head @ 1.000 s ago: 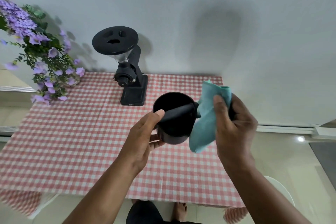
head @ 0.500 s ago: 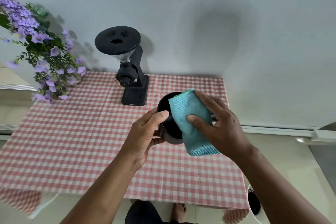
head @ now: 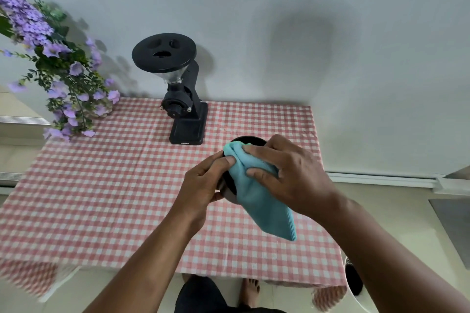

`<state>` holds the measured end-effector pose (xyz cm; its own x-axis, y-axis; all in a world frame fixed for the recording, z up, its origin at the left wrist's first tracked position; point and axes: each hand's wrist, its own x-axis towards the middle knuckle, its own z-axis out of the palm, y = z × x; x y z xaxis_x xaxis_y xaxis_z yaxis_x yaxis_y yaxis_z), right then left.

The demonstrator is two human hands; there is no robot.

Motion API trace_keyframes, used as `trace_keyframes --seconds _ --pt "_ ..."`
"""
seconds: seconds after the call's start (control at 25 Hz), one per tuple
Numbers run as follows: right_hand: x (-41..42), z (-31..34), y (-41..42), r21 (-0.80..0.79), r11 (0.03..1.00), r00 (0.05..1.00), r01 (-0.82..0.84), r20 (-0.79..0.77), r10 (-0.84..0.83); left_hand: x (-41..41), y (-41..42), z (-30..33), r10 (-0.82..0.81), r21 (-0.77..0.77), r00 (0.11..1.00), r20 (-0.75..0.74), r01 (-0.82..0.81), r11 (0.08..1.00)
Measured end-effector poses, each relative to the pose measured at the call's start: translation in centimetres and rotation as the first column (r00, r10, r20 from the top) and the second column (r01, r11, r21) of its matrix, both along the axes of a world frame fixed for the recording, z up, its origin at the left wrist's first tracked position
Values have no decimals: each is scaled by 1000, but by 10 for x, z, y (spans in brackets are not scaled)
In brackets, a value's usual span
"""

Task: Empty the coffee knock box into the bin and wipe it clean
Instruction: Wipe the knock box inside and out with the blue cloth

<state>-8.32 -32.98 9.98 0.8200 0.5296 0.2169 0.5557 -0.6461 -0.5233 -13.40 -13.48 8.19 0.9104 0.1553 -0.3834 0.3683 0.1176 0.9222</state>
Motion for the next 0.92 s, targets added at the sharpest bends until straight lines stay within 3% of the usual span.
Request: trace_keyframes --seconds 0.16,0.36,0.44,0.52,0.64,0.76,0.84,0.92 --pt "18 11 -18 -160 987 995 18 -90 -33 -4 6 -4 57 5 998 35 -58 998" --pt "14 16 -16 27 998 996 54 66 -56 -2 -3 1 -3 -20 999 32 4 1000" --pt "17 12 -4 -39 999 996 -12 92 15 -1 -1 1 -22 -6 1000 22 23 1000" --pt "26 10 -3 -77 994 989 71 132 -60 -1 3 3 -3 -6 1000 22 3 1000" --pt "33 11 -14 -90 975 978 203 67 -197 0 9 2 46 -10 999 16 -46 999" --pt "29 11 -1 -81 997 991 -19 133 30 2 9 3 -25 -33 999 -26 24 999" --pt "32 7 13 -179 969 950 -168 233 208 1 6 4 -78 -35 996 -50 76 996" --pt "42 4 19 -195 972 953 -132 245 179 2 6 4 -50 -41 997 -59 48 998"
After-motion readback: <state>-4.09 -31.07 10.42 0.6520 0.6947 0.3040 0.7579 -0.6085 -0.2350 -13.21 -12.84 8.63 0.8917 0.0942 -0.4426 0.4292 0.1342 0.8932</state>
